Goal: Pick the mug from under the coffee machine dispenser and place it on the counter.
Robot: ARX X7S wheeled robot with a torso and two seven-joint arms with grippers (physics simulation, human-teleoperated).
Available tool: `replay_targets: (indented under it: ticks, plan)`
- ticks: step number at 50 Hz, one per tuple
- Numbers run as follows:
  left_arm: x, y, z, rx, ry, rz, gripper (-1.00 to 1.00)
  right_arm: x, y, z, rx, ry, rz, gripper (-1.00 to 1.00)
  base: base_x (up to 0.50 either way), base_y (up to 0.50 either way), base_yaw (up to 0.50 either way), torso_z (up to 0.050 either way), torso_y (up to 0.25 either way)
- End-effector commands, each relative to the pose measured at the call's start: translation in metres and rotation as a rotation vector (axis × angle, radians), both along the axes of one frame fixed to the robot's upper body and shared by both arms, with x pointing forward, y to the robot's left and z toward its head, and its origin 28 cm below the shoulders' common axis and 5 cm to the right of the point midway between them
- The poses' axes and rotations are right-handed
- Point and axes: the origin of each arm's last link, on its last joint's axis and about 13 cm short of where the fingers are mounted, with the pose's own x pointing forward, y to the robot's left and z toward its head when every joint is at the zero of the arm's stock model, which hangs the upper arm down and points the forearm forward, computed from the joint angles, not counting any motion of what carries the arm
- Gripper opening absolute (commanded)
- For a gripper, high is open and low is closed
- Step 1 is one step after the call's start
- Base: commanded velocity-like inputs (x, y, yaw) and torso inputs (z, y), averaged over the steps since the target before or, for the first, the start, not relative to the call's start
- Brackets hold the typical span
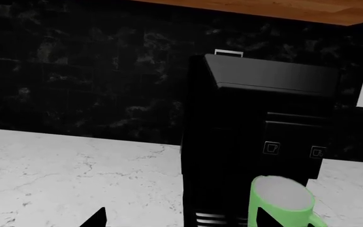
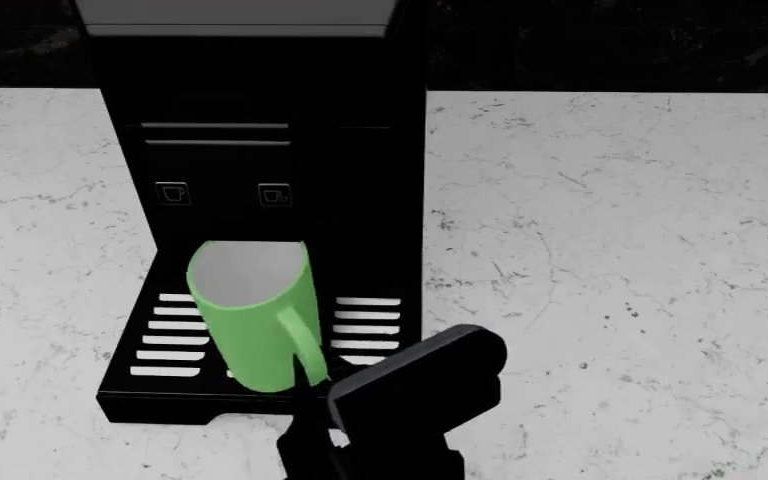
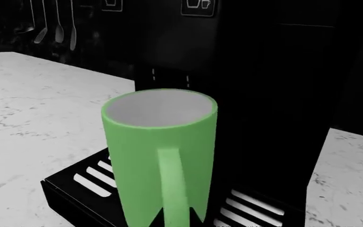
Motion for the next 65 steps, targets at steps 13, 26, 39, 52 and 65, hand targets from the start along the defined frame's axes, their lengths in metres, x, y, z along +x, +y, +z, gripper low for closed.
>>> replay_targets:
  ticks: [13, 26, 39, 52, 65]
  plan:
    - [0.0, 0.0, -0.001, 0.0, 0.002, 0.002, 1.0, -0.023, -0.005, 0.008, 0.045, 0.026, 0.042, -1.0, 0.0, 0.0, 0.0, 0.0, 0.0]
    - [0.0, 0.001, 0.0, 0.003, -0.001, 0.002, 1.0, -0.055, -0.013, 0.022, 0.064, -0.005, 0.075, -1.0, 0.0, 0.0, 0.0, 0.0, 0.0]
    - [-0.001, 0.002, 0.002, -0.003, -0.007, -0.003, 1.0, -0.085, -0.034, 0.016, 0.06, 0.006, 0.014, -1.0, 0.0, 0.0, 0.0, 0.0, 0.001]
    - [0.0, 0.002, 0.003, -0.003, -0.007, -0.001, 1.0, -0.083, -0.057, 0.023, 0.106, -0.048, -0.119, -1.0, 0.0, 0.0, 0.0, 0.0, 0.0]
    - [-0.001, 0.001, 0.001, 0.0, -0.004, 0.003, 1.0, -0.075, -0.076, 0.02, 0.121, -0.088, -0.244, -1.0, 0.0, 0.0, 0.0, 0.0, 0.0]
